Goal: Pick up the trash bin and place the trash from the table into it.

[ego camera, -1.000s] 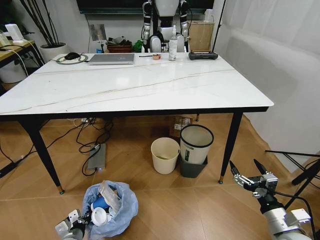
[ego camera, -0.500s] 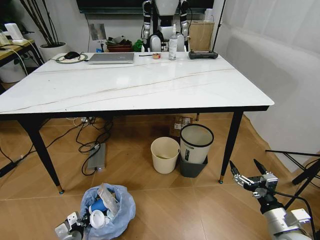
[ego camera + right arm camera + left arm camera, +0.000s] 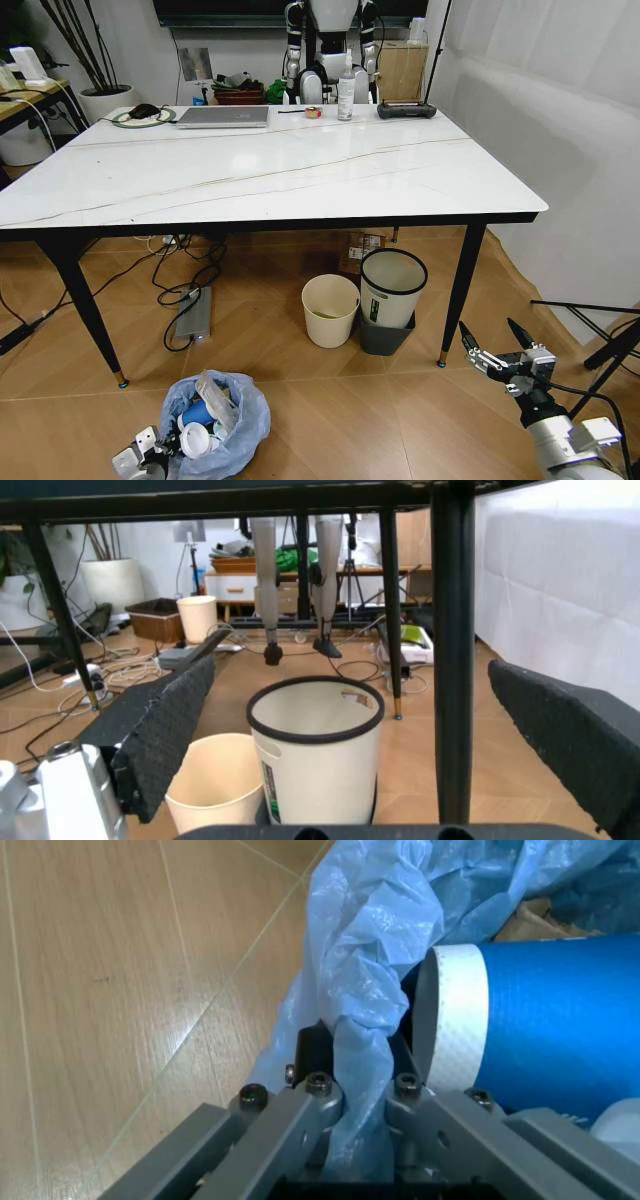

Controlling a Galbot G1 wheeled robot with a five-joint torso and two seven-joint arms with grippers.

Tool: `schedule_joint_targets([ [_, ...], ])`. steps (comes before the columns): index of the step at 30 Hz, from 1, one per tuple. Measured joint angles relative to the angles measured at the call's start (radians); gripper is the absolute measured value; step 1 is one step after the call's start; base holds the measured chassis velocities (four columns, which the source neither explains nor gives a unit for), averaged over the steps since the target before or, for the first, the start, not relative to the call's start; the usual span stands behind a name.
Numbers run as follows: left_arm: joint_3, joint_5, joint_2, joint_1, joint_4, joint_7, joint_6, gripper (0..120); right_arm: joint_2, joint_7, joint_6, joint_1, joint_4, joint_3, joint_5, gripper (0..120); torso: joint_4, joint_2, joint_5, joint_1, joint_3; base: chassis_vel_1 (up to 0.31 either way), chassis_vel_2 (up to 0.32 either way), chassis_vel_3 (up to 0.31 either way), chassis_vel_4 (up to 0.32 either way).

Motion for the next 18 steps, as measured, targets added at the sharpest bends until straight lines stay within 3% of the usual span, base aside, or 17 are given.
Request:
schedule_joint_targets([
  [14,-0.009,0.015,-0.015,0.005,0.001,0.014,-0.005,0,0.000,0.000,0.000,0.000,0.000,0.000,0.000,100,0.0000,0.002,-0.0001,0.001,0.001,0.000,0.000,0.000,0.000],
  [18,-0.011,0.015,-0.017,0.007,-0.001,0.019,-0.007,10,0.000,0.000,0.000,0.000,0.000,0.000,0.000,100,-0.0001,0.002,-0.0004,0.001,0.001,0.000,0.000,0.000,0.000],
])
